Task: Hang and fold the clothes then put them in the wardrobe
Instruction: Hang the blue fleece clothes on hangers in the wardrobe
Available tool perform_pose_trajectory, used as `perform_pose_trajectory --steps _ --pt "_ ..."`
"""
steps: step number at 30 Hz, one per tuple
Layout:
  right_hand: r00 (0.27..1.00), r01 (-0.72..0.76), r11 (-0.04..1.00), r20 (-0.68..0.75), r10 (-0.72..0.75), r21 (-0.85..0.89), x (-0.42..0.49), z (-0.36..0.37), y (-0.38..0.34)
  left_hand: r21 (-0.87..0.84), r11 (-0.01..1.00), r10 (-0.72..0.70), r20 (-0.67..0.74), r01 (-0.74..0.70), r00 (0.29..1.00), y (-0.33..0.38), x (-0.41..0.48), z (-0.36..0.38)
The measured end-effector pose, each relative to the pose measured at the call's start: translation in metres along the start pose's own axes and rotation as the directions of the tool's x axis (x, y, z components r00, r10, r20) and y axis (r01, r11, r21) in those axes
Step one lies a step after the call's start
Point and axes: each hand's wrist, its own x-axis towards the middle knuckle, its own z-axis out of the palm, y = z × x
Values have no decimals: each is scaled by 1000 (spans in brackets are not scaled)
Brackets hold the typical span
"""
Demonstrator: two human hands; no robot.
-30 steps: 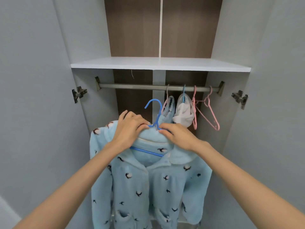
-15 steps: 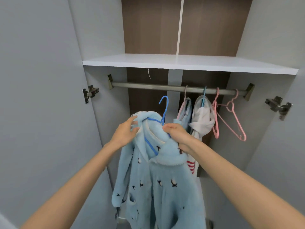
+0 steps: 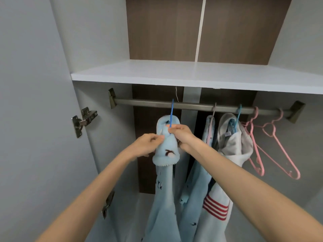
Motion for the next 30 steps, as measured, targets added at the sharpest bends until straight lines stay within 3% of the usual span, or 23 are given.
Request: perform_pose_trajectory --steps 5,18,24,30 --pt "996 27 1000 -81 -27 -3 37 0 -13 90 996 3 185 -20 983 4 28 -3" --pt "978 -43 997 -202 54 58 101 -16 6 78 995 52 175 -67 983 -19 94 22" --pt "983 -8 1000 -182 4 -23 111 -27 21 79 995 55 154 -68 986 -32 101 40" --pt "965 8 975 -253 -66 -221 105 -40 16 94 994 51 118 -63 992 -30 98 47"
